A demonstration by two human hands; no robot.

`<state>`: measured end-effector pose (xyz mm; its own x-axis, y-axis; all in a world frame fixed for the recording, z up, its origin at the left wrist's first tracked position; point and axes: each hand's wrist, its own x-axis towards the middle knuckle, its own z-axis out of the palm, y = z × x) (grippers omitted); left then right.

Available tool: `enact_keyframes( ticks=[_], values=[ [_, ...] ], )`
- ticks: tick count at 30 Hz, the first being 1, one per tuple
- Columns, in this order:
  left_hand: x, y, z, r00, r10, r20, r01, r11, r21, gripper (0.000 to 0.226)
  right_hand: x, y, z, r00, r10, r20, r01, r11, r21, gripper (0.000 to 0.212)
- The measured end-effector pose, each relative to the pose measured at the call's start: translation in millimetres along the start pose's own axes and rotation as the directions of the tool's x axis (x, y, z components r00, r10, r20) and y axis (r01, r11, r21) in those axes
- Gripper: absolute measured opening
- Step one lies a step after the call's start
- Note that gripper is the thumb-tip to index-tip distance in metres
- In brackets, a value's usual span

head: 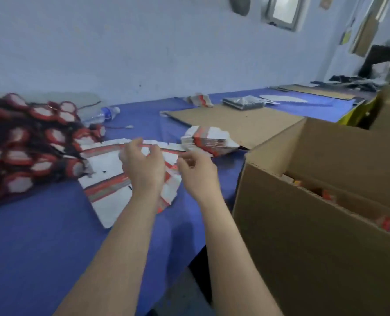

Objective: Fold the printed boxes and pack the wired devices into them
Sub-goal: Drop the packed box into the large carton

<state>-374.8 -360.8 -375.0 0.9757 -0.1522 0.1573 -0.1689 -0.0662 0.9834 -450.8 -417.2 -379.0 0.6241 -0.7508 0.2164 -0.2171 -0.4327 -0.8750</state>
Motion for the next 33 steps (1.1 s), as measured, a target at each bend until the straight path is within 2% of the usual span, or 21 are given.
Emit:
enact_keyframes(
  ticks=[2, 4, 7, 9, 11, 14, 17, 20, 23, 26, 28, 33],
  values=[
    [23.2, -34.3, -39.1, 0.988, -0.094, -0.121, 0.108, 0.988, 0.113, 0.045, 6.9, 10.1, 45.0, 0.988, 0.047, 0.150, -0.020, 0.985, -0.173, 0.024],
    [39.8, -63.6, -67.0, 0.971, -0.156, -0.181, 0.182, 0.974, 0.136, 0.046, 10.1, 13.9, 80.5, 0.982, 0.064, 0.180, -0.016, 0.967, -0.256, 0.031],
    [51.7, -81.0, -82.9, 0.949, -0.283, -0.139, 0.286, 0.958, 0.006, 0.036, 17.7, 14.2, 114.6, 0.978, 0.146, 0.147, -0.088, 0.936, -0.340, 0.051],
    [53.1, -82.7, -84.0, 0.947, -0.306, -0.096, 0.301, 0.951, -0.068, 0.034, 21.7, 11.4, 127.2, 0.971, 0.185, 0.150, -0.121, 0.924, -0.362, 0.058],
    [54.8, -79.9, -88.3, 0.958, -0.255, -0.133, 0.239, 0.963, -0.126, 0.043, 24.5, 5.2, 134.8, 0.975, 0.150, 0.165, -0.098, 0.952, -0.289, 0.054],
    [62.2, -67.6, -111.2, 0.967, -0.100, -0.233, 0.069, 0.988, -0.137, 0.059, 25.4, -15.6, 143.4, 0.988, 0.001, 0.155, 0.015, 0.995, -0.101, 0.050],
    [76.8, -53.7, -147.2, 0.933, 0.037, -0.357, -0.073, 0.993, -0.088, 0.047, 20.1, -44.1, 163.9, 0.971, -0.178, 0.159, 0.169, 0.983, 0.070, 0.040],
    [90.9, -50.7, -186.8, 0.889, 0.040, -0.456, -0.114, 0.984, -0.137, 0.043, 7.4, -68.0, 196.9, 0.929, -0.315, 0.192, 0.297, 0.947, 0.119, 0.038],
    [99.3, -60.2, -222.2, 0.817, 0.011, -0.577, -0.122, 0.980, -0.154, 0.037, -10.8, -82.0, 232.5, 0.872, -0.435, 0.225, 0.404, 0.899, 0.170, 0.051],
    [103.4, -74.5, -243.3, 0.742, 0.045, -0.669, -0.161, 0.980, -0.113, 0.039, -26.8, -82.1, 264.1, 0.849, -0.446, 0.284, 0.365, 0.883, 0.295, 0.049],
    [104.9, -84.4, -251.2, 0.713, 0.078, -0.697, -0.183, 0.980, -0.077, 0.045, -34.0, -76.5, 279.6, 0.844, -0.431, 0.319, 0.335, 0.888, 0.314, 0.043],
    [103.9, -104.0, -260.9, 0.701, 0.179, -0.691, -0.189, 0.980, 0.062, 0.054, -41.9, -63.5, 296.2, 0.854, -0.407, 0.323, 0.299, 0.893, 0.336, 0.020]
  ],
)
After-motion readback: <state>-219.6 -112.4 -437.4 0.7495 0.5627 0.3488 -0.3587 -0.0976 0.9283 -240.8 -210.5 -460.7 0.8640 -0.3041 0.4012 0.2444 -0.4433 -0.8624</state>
